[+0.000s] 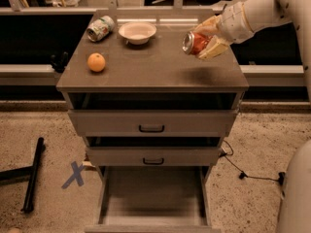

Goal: Pick coke can from bottom drawer and place on counter

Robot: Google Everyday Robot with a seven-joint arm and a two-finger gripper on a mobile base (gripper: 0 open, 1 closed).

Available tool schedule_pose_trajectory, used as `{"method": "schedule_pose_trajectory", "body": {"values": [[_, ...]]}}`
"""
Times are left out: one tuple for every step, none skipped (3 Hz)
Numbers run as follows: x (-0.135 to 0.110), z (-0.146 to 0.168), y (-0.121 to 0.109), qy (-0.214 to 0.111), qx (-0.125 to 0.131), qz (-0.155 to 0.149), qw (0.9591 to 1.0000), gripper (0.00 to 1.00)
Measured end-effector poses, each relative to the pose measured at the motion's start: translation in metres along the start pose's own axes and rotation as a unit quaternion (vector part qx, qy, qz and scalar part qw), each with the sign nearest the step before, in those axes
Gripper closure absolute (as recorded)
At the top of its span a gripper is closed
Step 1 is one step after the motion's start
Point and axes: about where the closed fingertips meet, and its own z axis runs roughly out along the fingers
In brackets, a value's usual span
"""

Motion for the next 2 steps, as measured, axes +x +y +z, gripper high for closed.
{"method": "schedule_pose_trajectory", "body": {"values": [[-0.004, 0.015, 0.009, 0.015, -0.037, 0.035, 0.9986, 1.00], [-0.008, 0.028, 0.016, 0.028, -0.074, 0.053, 0.9955, 1.00]]}}
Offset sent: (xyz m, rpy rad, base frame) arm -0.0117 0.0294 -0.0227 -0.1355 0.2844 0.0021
